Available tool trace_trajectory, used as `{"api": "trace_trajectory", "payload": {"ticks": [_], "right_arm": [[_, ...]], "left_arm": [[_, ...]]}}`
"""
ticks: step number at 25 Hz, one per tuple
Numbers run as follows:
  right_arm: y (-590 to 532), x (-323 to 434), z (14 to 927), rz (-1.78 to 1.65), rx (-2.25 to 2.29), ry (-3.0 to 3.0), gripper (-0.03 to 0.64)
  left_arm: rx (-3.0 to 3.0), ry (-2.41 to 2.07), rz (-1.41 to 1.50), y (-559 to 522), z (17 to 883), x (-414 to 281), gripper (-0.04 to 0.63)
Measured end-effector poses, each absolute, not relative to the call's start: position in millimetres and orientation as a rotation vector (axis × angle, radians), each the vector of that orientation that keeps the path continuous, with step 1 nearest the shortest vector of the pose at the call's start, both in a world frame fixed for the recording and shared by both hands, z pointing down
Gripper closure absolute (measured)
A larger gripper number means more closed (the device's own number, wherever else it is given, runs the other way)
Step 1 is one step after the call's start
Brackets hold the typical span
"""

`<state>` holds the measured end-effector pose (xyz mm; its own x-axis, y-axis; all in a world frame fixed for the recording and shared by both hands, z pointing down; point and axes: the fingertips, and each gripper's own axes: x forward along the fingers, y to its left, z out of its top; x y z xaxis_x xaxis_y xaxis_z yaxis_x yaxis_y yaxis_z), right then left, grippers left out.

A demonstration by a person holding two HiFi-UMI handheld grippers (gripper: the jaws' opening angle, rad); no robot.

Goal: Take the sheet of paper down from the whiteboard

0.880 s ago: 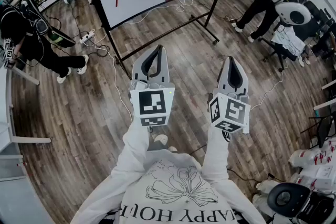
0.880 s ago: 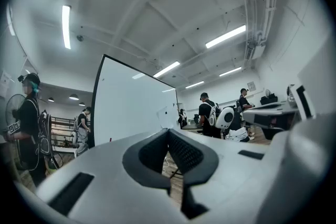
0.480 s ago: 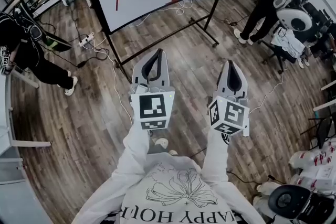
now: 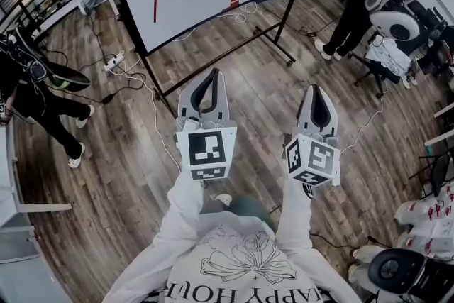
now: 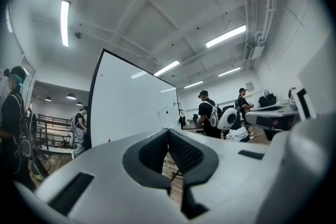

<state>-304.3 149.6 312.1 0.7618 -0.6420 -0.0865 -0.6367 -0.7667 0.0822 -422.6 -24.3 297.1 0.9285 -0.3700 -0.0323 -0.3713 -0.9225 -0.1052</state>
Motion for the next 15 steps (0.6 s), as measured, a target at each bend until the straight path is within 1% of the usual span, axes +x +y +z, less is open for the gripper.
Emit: {"api": "trace_trajectory", "payload": {"ticks": [8,15], "right_arm": [[144,-269,320,-0.147,2.901,-1.020,0.614],[128,-195,330,-0.146,2.884,-1.056,0.614]], "left_arm": [[-3.016,0.558,-0.017,-31,307,-382,0.591],[-3.009,0.583,-0.013,-42,313,-313,0.591]]}}
